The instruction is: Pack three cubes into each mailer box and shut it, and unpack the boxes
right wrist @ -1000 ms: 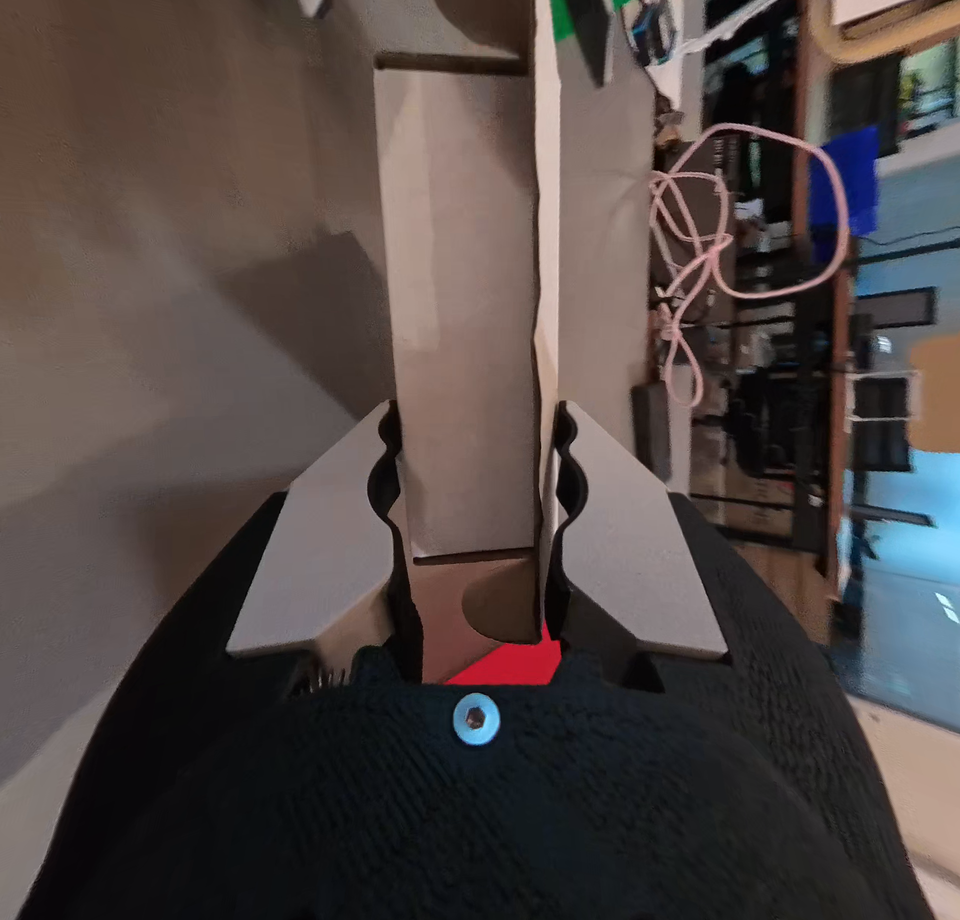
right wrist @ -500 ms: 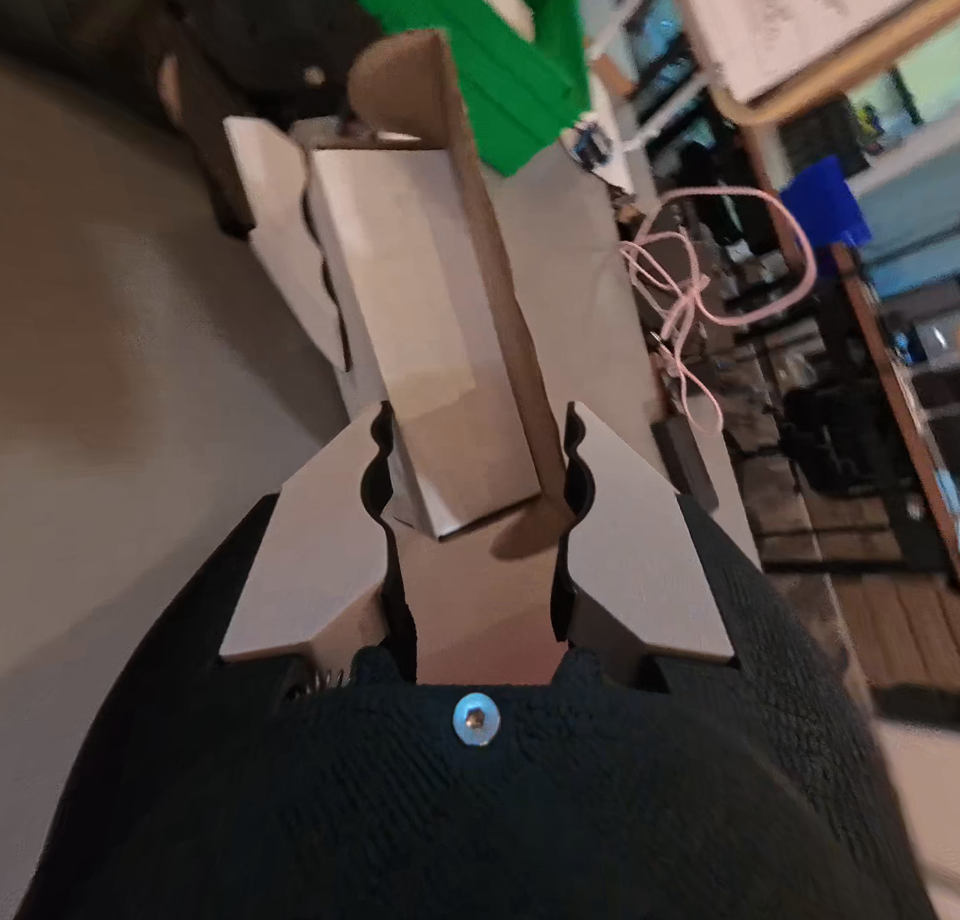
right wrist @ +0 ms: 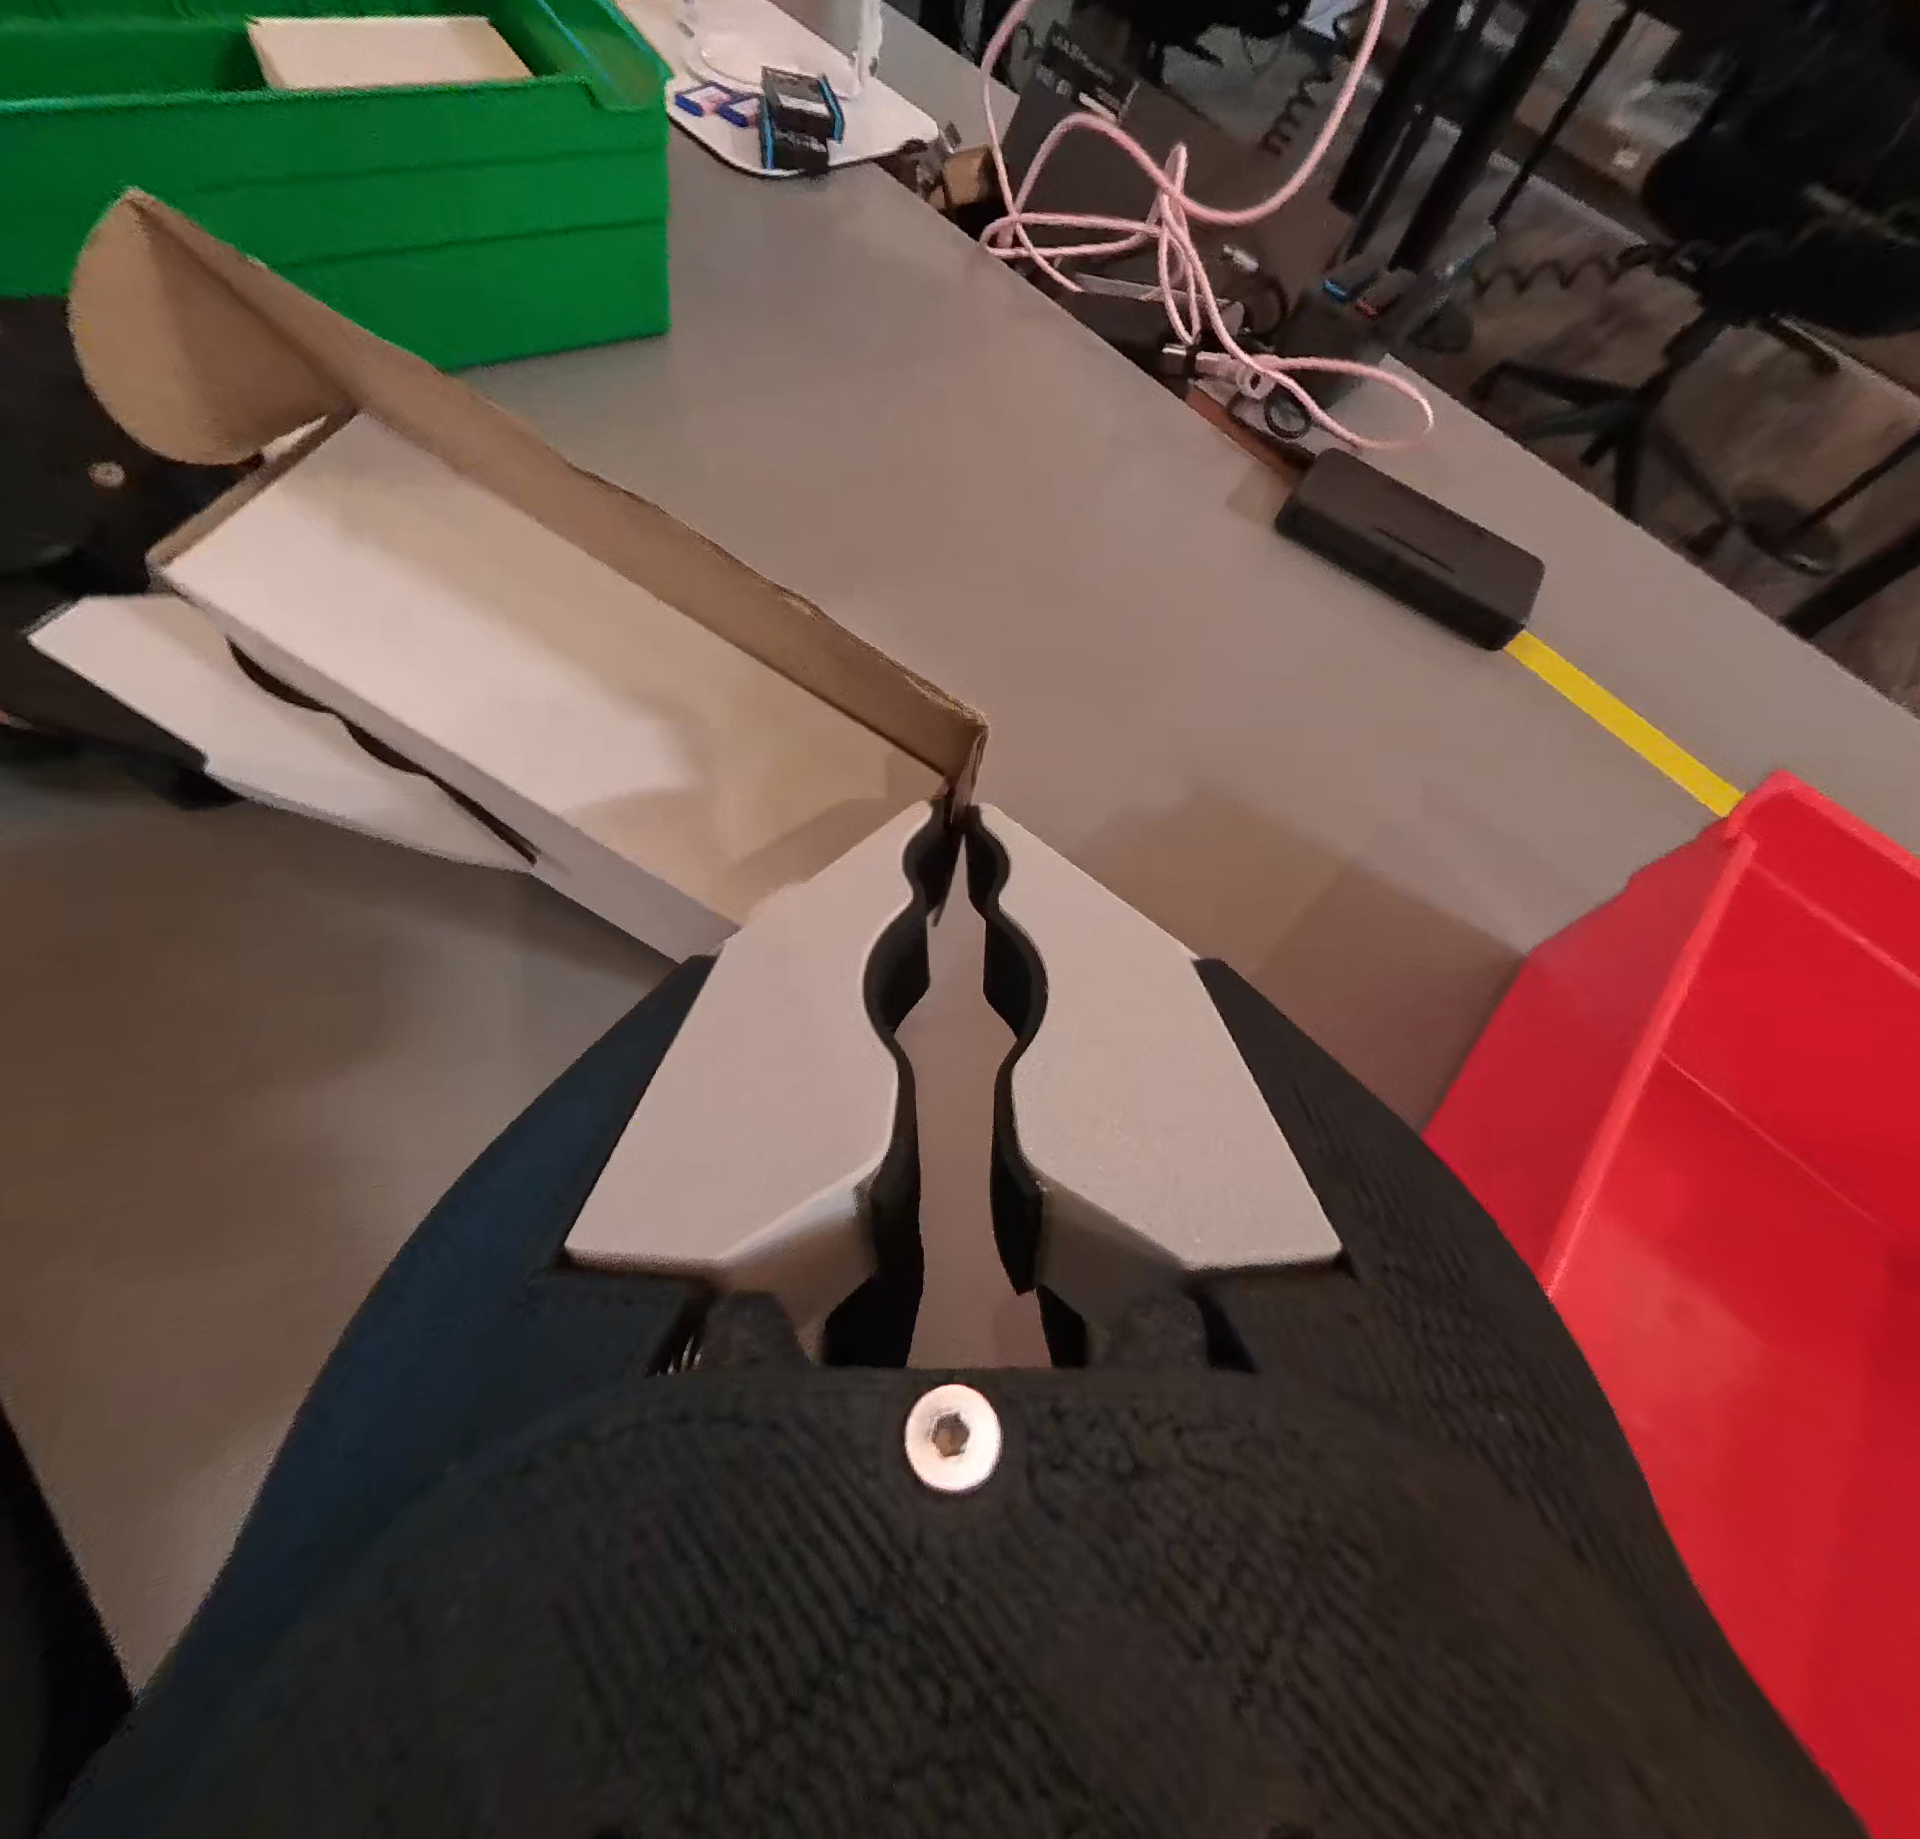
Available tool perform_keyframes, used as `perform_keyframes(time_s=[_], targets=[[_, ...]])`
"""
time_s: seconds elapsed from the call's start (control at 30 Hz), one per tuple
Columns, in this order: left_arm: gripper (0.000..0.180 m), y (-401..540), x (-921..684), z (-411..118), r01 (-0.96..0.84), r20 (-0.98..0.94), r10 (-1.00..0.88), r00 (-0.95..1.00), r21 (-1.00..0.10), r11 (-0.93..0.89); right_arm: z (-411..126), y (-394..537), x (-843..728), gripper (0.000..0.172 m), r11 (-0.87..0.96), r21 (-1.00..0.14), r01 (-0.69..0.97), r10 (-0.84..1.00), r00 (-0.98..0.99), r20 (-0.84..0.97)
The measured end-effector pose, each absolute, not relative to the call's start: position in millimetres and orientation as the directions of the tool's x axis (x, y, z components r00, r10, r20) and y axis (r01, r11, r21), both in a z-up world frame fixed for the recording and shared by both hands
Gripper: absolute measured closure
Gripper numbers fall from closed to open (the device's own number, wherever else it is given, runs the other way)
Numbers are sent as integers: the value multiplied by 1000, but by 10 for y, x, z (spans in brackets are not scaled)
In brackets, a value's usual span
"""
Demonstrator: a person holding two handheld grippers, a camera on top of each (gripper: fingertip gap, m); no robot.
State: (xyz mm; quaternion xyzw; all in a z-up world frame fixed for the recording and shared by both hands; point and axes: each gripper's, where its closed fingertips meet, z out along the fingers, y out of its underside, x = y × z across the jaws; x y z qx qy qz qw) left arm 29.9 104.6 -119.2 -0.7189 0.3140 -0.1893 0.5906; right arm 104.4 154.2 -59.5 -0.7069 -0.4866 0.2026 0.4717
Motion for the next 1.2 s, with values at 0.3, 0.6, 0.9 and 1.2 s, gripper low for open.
perform_keyframes(time_s=[0.3, 0.6, 0.9, 1.2], targets=[[104, 1109, 291, -1342, -355, -203, -620, 758, -926, -131, -474, 1670, 974, 171, -344, -867, 361, 813, 576, -83], [104, 1131, 261, -1345, -315, -149, -612, 777, -933, -173, -538, 1678, 938, 170, -403, -867, 293, 773, 617, -151], [104, 1165, 220, -1356, -274, -94, -596, 798, -937, -219, -400, 1645, 970, 138, -274, -937, 215, 737, 673, -62], [104, 1171, 218, -1354, -273, -93, -594, 799, -937, -220, -456, 547, -102, 140, -153, -938, 312, 955, 291, -59]])
